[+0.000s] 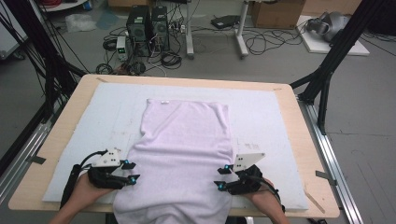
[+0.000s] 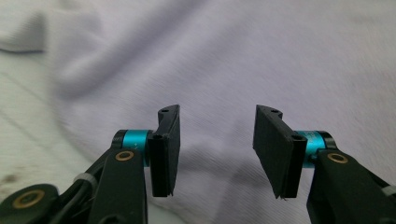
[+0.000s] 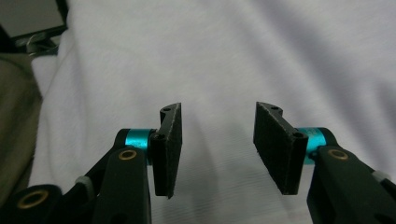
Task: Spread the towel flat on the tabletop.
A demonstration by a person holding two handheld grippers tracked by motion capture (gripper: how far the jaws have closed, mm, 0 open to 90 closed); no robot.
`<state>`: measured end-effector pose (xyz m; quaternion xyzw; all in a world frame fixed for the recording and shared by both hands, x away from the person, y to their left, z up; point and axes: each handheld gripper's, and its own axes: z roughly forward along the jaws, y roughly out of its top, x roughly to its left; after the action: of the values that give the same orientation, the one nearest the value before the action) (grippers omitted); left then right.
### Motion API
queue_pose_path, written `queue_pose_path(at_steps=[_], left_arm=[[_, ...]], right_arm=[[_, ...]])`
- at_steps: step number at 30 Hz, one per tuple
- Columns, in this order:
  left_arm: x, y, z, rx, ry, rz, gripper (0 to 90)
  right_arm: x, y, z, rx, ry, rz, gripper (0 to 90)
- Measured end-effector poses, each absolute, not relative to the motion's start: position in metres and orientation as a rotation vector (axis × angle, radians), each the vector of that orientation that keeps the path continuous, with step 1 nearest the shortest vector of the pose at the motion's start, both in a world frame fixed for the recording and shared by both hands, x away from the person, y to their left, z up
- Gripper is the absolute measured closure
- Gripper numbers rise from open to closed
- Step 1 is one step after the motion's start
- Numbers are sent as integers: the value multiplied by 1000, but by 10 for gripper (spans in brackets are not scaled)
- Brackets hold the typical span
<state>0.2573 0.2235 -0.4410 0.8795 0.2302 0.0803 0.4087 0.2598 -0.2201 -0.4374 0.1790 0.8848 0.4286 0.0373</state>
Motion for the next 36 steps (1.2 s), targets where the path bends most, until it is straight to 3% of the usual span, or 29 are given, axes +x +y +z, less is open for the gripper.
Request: queue_pose_path(at_steps=[2,4,6,12,13,15,17,20,22,24,25,28,31,32,36], left_arm=[[251,221,-445,2221,533,230,611],[251,222,-445,2212,526,157,836],[249,222,-444,2227,517,143,877],[218,236,-428,2189,461,173,870],[213,238,-425,2179,452,175,837],[210,237,-424,2191,471,199,644],[215,233,-427,2215,482,204,578],[224,225,-437,2243,497,191,611],[226,222,-443,2253,488,199,741],[227,222,-441,2259,498,191,833],[226,223,-440,2265,494,188,845],[220,229,-437,2252,474,170,821],[223,237,-431,2213,516,206,628],[228,241,-429,2199,540,215,600],[249,246,-426,2178,620,264,609]], right_arm=[[256,-215,-446,521,2760,1260,613],[252,-213,-449,490,2737,1264,780],[254,-212,-447,472,2778,1266,865],[238,-220,-437,417,2765,1309,872],[233,-224,-432,413,2734,1359,844],[226,-230,-425,418,2718,1416,744],[224,-226,-425,416,2723,1385,659],[226,-213,-433,394,2771,1346,614],[227,-204,-440,365,2798,1303,624],[228,-199,-445,342,2822,1229,713],[228,-200,-446,333,2820,1245,824],[224,-204,-443,288,2854,1226,854],[224,-214,-436,299,2834,1310,807],[227,-218,-434,319,2822,1347,787],[244,-224,-423,394,2748,1346,689]])
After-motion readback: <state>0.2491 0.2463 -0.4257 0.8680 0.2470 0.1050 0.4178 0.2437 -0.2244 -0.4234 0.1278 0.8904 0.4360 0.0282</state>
